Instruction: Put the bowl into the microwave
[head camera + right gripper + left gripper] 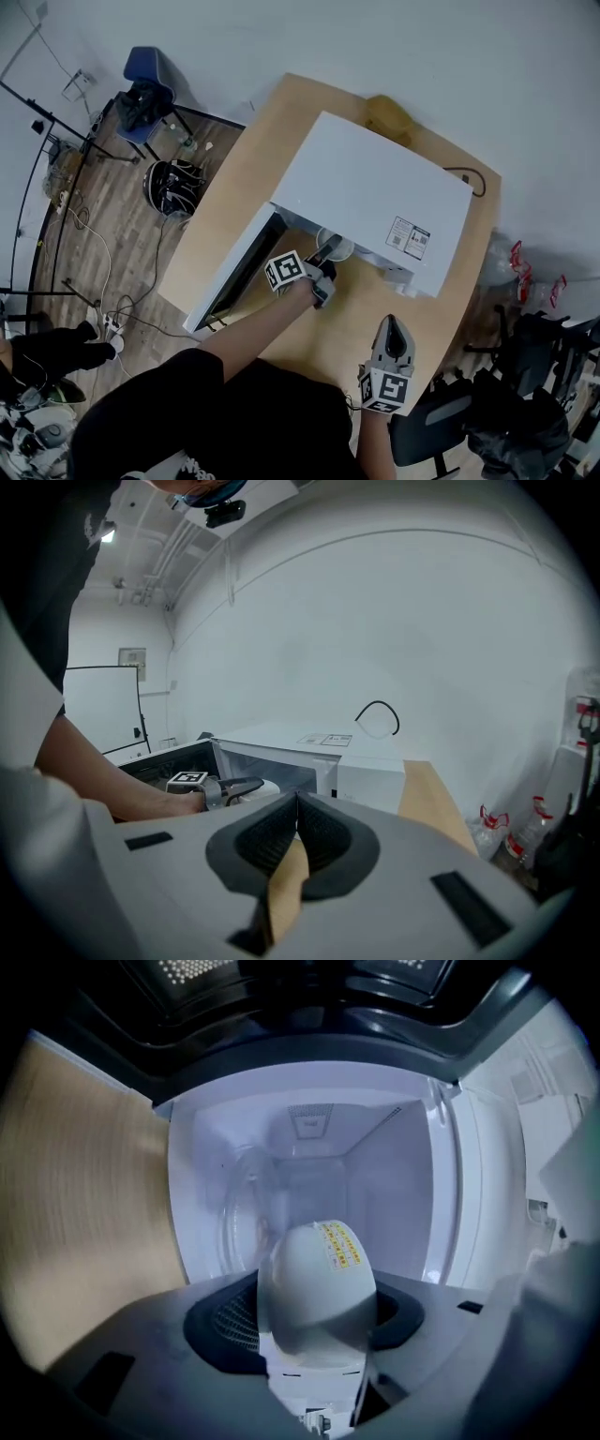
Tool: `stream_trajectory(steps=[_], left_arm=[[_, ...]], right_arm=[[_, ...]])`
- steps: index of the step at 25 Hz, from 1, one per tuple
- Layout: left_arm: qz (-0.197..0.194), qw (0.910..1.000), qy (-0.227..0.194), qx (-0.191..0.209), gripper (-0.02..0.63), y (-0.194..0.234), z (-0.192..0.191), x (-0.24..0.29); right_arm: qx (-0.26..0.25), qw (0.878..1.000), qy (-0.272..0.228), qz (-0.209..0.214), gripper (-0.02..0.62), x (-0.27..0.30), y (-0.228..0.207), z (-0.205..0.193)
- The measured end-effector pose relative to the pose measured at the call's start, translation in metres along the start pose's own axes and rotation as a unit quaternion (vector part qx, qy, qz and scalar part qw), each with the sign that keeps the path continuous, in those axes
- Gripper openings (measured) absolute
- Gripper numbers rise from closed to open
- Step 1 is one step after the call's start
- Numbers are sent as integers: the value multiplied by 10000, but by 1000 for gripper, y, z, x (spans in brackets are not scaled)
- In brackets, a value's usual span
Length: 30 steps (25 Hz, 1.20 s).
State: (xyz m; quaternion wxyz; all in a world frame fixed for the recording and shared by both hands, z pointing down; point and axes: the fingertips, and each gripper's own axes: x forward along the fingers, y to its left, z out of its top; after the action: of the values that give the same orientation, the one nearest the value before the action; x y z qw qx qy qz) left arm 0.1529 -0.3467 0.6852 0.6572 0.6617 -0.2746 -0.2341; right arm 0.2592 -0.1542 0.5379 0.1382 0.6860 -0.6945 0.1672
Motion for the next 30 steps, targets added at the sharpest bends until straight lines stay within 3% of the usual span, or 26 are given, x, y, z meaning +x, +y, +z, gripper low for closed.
stream_trajectory(steps=[4, 8, 19, 30], left_arm=[[204, 9995, 104, 227, 245, 11, -2, 8], [546, 9979, 219, 281, 245, 24, -4, 14], [554, 9971, 241, 460, 245, 25, -2, 29], [1034, 9817, 22, 1599, 245, 25, 17, 29]], right_arm=[[102, 9997, 84, -194, 60, -8, -11, -8], [230, 9996, 146, -121, 60, -10, -10, -14], [242, 9996, 132, -61, 60, -17, 3, -20], [179, 9992, -28, -362, 60, -26, -7, -26]])
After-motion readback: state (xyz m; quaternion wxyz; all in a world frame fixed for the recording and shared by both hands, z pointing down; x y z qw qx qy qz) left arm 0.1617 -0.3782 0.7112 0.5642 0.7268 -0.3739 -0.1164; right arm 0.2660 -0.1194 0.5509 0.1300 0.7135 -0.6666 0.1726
